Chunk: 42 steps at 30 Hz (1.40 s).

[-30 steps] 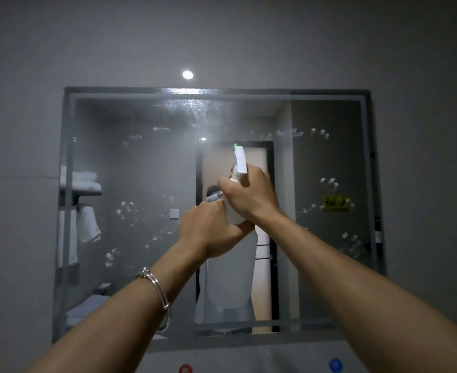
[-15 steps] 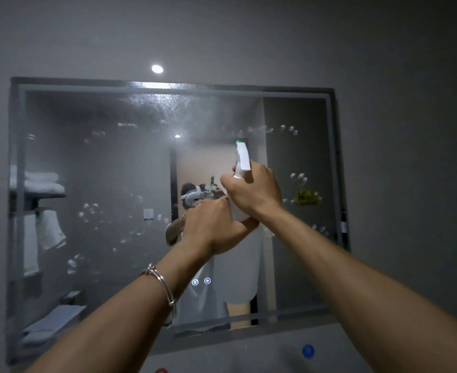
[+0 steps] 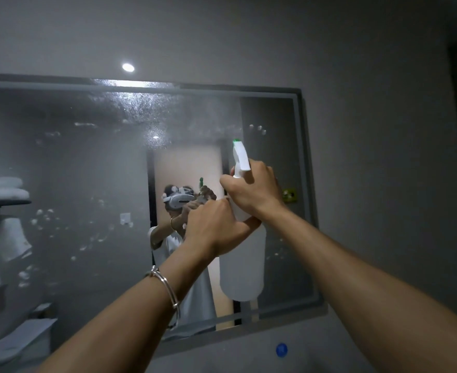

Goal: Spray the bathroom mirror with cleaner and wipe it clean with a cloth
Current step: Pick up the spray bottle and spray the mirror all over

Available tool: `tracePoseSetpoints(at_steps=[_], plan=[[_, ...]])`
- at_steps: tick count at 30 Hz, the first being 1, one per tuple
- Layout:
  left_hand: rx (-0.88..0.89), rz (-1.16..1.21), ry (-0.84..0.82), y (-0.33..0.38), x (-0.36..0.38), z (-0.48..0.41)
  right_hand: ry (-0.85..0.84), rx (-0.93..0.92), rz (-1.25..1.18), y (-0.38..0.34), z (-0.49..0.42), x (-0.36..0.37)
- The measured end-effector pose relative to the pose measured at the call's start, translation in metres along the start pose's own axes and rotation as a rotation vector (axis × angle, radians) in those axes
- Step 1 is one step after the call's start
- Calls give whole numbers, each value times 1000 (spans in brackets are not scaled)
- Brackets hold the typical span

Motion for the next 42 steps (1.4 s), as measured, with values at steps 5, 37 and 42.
tracePoseSetpoints(at_steps=[5,37,42], plan=[[-4,-13,22,5,7,-7,8,21,-32,11,-3,-7],[148,53,-89,96,40,-33,139,137,0,61,-1,-89],[197,55,-101,112,46,-36,149,149,11,72,-1,-101]])
Point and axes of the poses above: each hand's wrist, its own z-axis away from the middle knuckle, its own x-axis out of the palm, y = z × x, the point moved 6 cm from there along -z, towards the middle knuckle, and after that the axes turned 8 degrees about -z, right-handed, at the moved point
